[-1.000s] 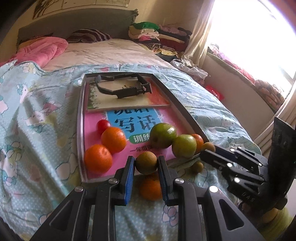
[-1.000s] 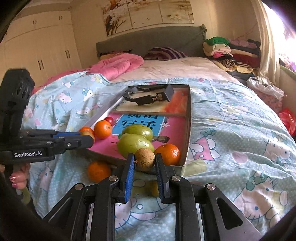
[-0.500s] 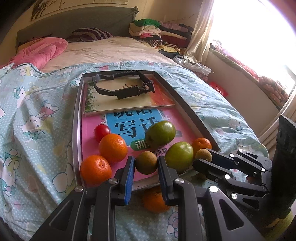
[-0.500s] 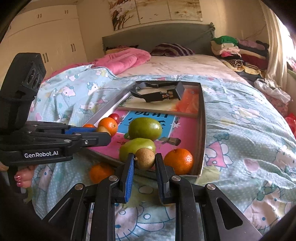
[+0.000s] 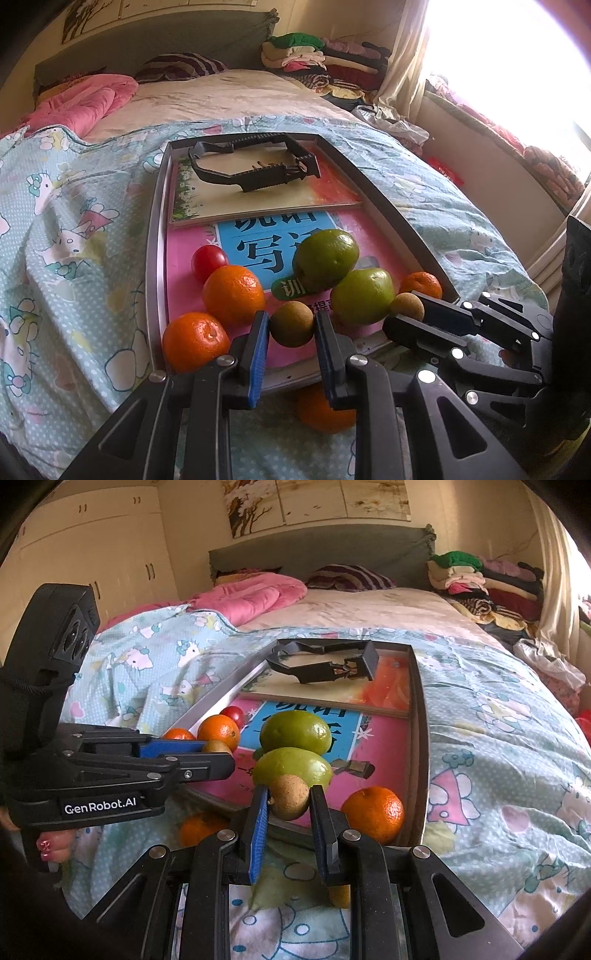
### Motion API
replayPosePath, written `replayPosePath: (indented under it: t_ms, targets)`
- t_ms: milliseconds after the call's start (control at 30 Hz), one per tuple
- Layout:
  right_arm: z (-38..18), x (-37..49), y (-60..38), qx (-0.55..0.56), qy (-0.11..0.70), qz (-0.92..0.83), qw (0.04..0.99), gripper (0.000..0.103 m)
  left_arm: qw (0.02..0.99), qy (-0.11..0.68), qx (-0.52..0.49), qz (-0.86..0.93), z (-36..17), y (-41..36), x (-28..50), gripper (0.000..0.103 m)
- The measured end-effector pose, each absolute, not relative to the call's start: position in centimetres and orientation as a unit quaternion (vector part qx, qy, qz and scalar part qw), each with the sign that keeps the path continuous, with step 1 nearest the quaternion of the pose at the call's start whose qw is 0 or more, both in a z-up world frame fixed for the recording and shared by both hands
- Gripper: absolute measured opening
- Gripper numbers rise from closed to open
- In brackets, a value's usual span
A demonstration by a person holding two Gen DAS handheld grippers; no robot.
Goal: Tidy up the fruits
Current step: 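Lift both kiwis into the tray and open both tools to release them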
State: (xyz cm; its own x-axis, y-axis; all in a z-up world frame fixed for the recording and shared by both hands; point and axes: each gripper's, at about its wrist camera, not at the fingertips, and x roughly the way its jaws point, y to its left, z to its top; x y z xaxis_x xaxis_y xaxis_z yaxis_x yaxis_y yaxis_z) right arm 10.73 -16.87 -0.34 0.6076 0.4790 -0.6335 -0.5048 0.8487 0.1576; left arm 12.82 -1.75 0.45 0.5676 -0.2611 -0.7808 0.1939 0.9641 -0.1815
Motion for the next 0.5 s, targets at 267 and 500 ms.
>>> replayPosePath:
  t_ms: [267, 500]
  targets:
    - [-0.52, 10.86, -17.21, -0.007, 0.346, 0.269, 0.899, 0.022, 0.883, 0.452, -0.032, -0.127, -0.02, -2.20, 12.84, 0.025]
    - [-0.64, 10.97, -17.64, -0.002, 0.345, 0.260, 0.902, 0.022, 0.881, 0.456, -0.030, -0.126, -0.37, -2.32, 12.98, 0.025]
